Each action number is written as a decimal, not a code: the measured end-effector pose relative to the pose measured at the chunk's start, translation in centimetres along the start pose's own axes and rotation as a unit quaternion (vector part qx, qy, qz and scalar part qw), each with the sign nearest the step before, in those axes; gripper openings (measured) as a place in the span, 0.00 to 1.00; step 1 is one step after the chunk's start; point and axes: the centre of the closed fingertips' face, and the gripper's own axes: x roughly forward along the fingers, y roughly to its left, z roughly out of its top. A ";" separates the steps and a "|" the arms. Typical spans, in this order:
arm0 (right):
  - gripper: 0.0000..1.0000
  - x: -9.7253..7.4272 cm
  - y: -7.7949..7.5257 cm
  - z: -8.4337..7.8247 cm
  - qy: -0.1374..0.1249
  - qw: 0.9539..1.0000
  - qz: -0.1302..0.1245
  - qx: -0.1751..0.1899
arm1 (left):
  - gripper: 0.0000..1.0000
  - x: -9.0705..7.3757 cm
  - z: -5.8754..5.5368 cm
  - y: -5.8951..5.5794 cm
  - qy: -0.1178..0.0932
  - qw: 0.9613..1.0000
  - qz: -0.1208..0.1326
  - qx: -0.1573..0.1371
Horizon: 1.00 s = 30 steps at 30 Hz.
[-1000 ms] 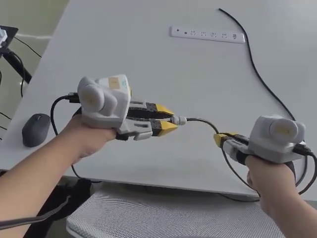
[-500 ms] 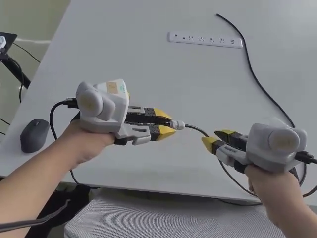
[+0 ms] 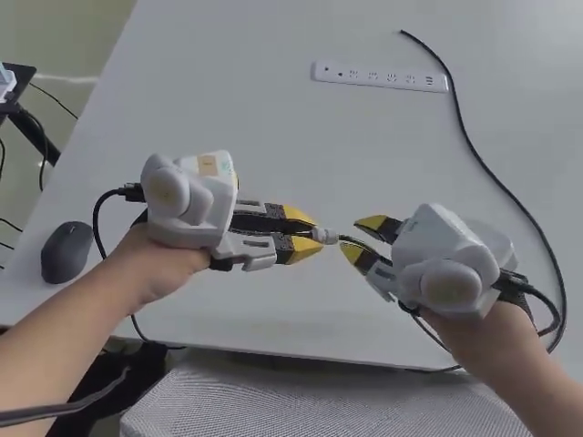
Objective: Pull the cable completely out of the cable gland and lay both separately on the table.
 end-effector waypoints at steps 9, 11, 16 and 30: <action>0.05 0.2 0.4 0.7 -0.004 0.999 -0.004 -0.039 | 0.15 0.0 0.3 -0.1 -0.006 1.000 0.002 -0.001; 0.04 0.2 0.4 0.7 -0.004 0.999 -0.004 -0.042 | 0.15 0.0 0.3 0.0 -0.005 1.000 0.001 0.001; 0.01 0.0 0.2 0.6 -0.005 0.999 -0.004 -0.041 | 0.15 0.1 0.2 -0.1 -0.006 1.000 0.000 -0.001; 0.01 0.0 -0.6 -0.1 -0.005 1.000 -0.012 0.007 | 0.15 0.3 0.4 0.0 -0.010 1.000 -0.001 -0.002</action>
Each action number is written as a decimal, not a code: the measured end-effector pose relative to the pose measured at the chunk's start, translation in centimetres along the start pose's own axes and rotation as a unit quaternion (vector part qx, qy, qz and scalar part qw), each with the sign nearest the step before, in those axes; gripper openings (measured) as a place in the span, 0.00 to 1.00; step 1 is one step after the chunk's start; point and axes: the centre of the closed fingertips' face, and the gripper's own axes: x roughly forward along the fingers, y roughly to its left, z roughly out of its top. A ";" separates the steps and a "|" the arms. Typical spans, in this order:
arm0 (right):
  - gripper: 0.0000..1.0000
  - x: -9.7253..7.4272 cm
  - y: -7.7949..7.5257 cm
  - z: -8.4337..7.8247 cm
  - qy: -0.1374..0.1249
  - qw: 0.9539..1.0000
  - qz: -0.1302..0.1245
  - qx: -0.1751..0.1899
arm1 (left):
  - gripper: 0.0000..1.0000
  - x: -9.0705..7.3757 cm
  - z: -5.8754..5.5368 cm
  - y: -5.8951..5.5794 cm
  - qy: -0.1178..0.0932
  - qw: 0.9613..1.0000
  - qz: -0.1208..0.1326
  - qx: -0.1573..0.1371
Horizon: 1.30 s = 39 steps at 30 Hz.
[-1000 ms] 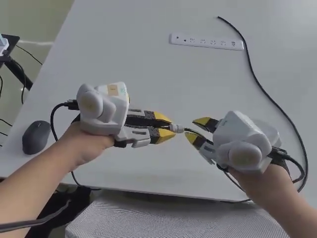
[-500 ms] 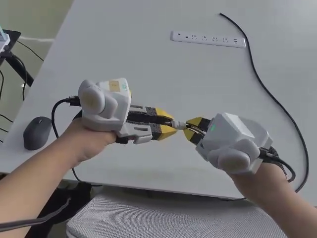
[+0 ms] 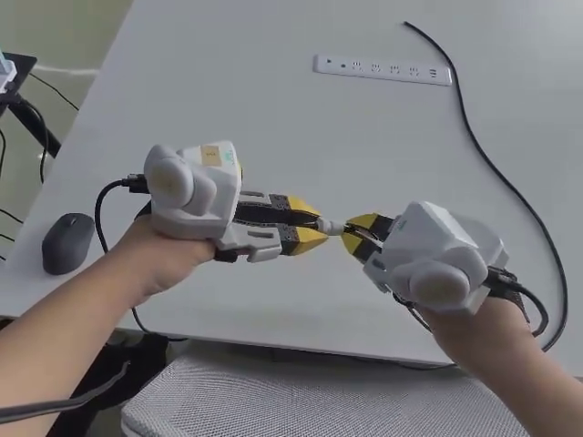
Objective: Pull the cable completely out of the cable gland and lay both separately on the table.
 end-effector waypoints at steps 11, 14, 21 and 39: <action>0.01 0.1 -1.5 -2.1 0.014 0.995 -0.014 0.100 | 0.15 -0.3 0.5 0.2 -0.004 1.000 0.005 0.003; 0.01 0.0 -2.0 -2.9 0.013 0.988 -0.019 0.152 | 0.15 -0.3 0.6 0.3 -0.007 1.000 0.005 0.003; 0.01 0.0 -2.8 -5.2 0.025 0.974 -0.025 0.222 | 0.15 -0.2 0.7 0.3 -0.006 1.000 0.005 0.005; 0.01 -0.2 -4.1 -9.9 0.052 0.921 -0.047 0.384 | 0.15 0.1 0.7 0.4 -0.006 1.000 0.006 0.003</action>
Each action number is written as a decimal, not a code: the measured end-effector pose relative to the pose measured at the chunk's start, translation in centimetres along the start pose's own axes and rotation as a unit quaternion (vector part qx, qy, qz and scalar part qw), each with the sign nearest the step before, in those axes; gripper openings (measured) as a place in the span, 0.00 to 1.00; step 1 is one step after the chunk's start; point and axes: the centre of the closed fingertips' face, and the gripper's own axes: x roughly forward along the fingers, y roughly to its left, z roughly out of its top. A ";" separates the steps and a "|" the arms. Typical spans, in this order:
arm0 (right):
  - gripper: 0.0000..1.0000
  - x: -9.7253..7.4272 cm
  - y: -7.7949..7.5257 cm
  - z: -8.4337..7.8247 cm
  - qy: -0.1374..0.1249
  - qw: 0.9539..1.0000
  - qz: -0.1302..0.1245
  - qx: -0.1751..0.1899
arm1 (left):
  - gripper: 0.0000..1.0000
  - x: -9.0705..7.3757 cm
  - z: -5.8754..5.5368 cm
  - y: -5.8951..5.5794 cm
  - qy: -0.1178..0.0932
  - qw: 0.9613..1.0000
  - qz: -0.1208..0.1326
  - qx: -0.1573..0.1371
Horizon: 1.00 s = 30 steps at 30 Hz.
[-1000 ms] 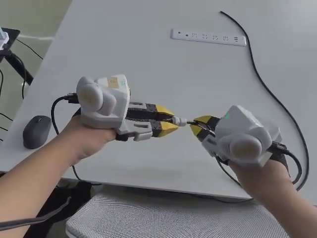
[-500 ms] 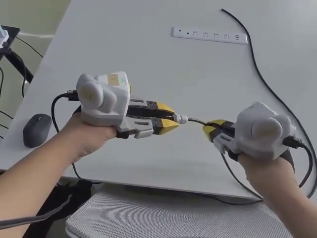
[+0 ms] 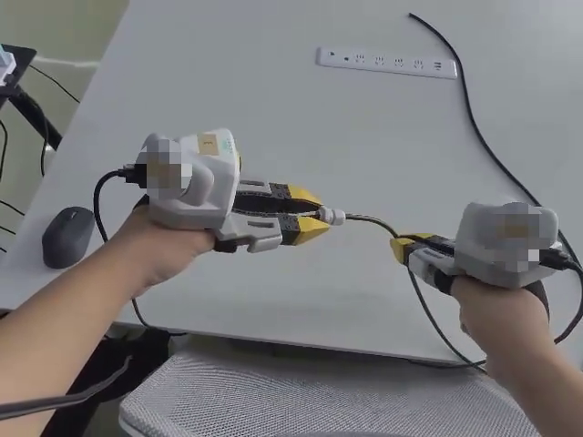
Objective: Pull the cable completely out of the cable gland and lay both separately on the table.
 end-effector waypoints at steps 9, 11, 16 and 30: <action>0.01 0.3 -1.2 -0.8 0.003 0.996 -0.002 0.085 | 0.15 0.0 0.1 0.0 -0.001 1.000 0.001 -0.001; 0.01 0.3 -1.0 -0.8 0.004 0.996 0.000 0.086 | 0.15 0.0 0.1 0.1 0.000 1.000 0.000 0.000; 0.02 0.2 -0.7 -0.8 0.005 0.997 0.002 0.079 | 0.15 0.1 0.1 0.2 0.000 1.000 0.000 -0.001; 0.05 -0.5 0.2 -0.3 0.004 1.000 0.003 0.027 | 0.15 0.1 0.2 0.5 0.004 1.000 0.004 -0.003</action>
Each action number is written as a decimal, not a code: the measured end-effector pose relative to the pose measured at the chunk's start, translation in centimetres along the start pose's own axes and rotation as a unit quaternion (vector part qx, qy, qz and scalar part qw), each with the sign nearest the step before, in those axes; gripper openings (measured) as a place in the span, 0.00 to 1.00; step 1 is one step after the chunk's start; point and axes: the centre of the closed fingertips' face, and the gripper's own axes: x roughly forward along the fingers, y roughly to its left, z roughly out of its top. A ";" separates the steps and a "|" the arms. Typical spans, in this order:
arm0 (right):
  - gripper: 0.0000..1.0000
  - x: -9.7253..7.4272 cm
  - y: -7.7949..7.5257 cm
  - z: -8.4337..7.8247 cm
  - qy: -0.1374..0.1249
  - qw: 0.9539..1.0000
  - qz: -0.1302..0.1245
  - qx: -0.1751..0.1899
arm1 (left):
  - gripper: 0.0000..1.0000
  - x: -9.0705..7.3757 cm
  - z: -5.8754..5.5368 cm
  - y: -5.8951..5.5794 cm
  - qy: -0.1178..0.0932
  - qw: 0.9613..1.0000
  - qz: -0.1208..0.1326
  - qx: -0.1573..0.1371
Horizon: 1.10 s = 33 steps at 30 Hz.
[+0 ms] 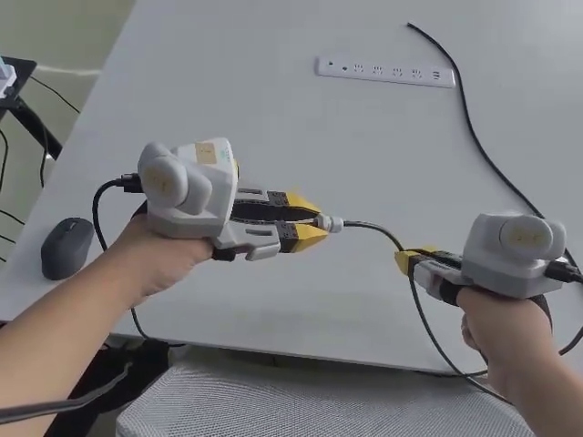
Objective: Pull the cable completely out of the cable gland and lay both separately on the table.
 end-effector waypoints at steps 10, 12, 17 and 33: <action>0.14 -1.2 3.3 2.5 -0.030 0.988 0.030 -0.146 | 0.15 0.4 -0.3 0.0 0.003 1.000 0.000 0.000; 0.14 -1.1 3.6 3.0 -0.033 0.978 0.025 -0.204 | 0.15 0.4 -0.4 0.0 0.003 1.000 0.000 -0.001; 0.15 -0.9 6.7 3.8 -0.040 0.933 0.050 -0.354 | 0.15 0.3 -0.4 0.0 0.005 1.000 0.000 -0.002; 0.11 1.2 9.3 2.8 -0.035 0.900 0.083 -0.427 | 0.15 0.3 -0.2 -0.1 0.002 1.000 0.000 -0.010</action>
